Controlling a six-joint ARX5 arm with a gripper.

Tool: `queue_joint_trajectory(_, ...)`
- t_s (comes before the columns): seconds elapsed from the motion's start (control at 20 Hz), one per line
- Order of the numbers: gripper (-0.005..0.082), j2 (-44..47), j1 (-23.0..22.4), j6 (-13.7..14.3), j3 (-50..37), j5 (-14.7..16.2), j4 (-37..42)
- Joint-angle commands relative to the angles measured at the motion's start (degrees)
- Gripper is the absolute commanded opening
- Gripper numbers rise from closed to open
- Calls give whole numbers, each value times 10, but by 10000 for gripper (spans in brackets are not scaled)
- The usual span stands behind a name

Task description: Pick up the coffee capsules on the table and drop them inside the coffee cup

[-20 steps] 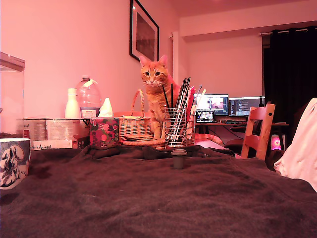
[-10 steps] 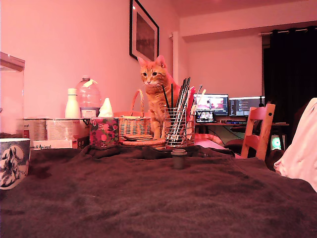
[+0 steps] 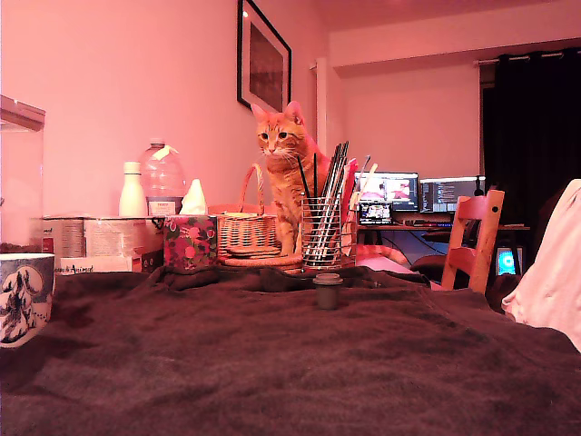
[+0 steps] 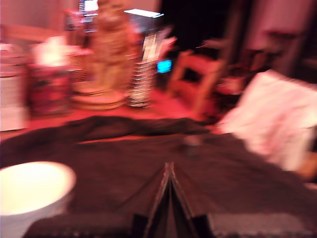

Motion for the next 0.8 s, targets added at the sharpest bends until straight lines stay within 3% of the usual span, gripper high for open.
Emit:
queue_joint_trajectory(0.0, -21, -5, -24, -8, -5, 3, 7)
queue_joint_trajectory(0.1, -20, -5, -60, -14, -5, -1, 7)
queue_joint_trajectory(0.2, -20, -5, -97, -17, -5, -24, 7)
queue_joint_trajectory(0.5, -20, -5, -202, -16, -5, -134, 7)
queue_joint_trajectory(0.75, -20, 28, -261, -7, -5, -204, 23)
